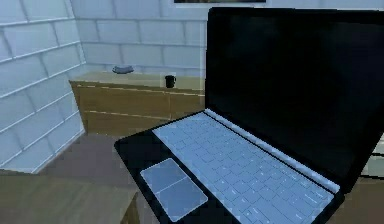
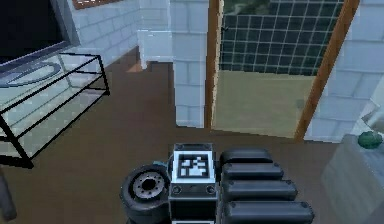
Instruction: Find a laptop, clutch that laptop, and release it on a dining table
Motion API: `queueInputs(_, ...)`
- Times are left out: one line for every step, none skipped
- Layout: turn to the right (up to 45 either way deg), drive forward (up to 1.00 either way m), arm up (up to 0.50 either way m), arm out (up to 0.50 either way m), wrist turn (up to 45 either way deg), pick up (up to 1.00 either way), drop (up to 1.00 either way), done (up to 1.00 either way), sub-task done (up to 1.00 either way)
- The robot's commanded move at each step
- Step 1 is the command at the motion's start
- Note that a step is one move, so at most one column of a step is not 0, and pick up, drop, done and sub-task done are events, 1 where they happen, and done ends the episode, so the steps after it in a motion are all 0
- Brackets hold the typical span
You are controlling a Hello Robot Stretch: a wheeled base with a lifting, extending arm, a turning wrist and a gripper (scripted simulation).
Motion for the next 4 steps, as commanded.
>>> queueInputs(-45.0,0.00,0.00,0.00,0.0,0.00,0.00,0.00,0.00)
queueInputs(-18.0,0.00,0.00,0.00,0.0,0.00,0.00,0.00,0.00)
queueInputs(-45.0,0.00,0.00,0.00,0.0,0.00,0.00,0.00,0.00)
queueInputs(-45.0,0.00,0.00,0.00,0.0,0.00,0.00,0.00,0.00)
